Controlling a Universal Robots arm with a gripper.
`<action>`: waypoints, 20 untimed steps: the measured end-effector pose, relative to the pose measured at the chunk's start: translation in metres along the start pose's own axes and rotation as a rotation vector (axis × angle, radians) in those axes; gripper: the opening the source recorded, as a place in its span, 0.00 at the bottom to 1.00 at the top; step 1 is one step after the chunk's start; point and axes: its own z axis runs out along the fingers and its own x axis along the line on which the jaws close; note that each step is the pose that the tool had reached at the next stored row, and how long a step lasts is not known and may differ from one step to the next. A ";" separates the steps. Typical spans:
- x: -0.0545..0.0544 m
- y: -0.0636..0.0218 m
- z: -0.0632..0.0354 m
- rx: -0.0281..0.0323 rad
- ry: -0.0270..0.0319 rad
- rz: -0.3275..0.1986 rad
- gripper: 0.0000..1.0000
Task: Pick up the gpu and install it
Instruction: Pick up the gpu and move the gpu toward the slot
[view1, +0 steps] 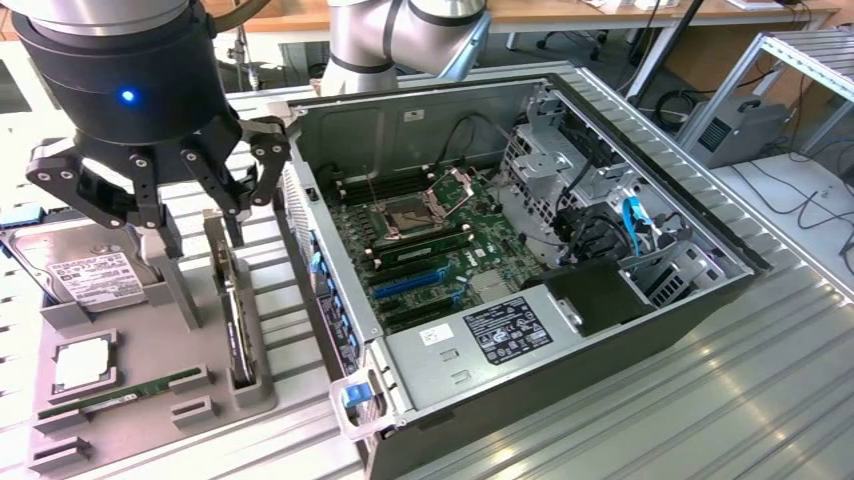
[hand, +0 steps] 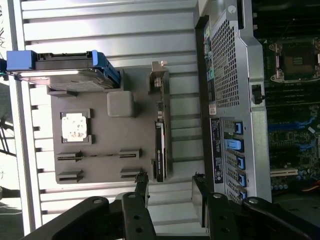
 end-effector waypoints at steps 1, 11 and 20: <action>0.000 0.0017 0.0003 0.0003 0.0001 0.000 0.48; 0.001 0.0099 0.0023 0.0053 -0.0004 0.000 0.48; 0.001 0.0175 0.0040 0.0137 -0.0010 0.000 0.48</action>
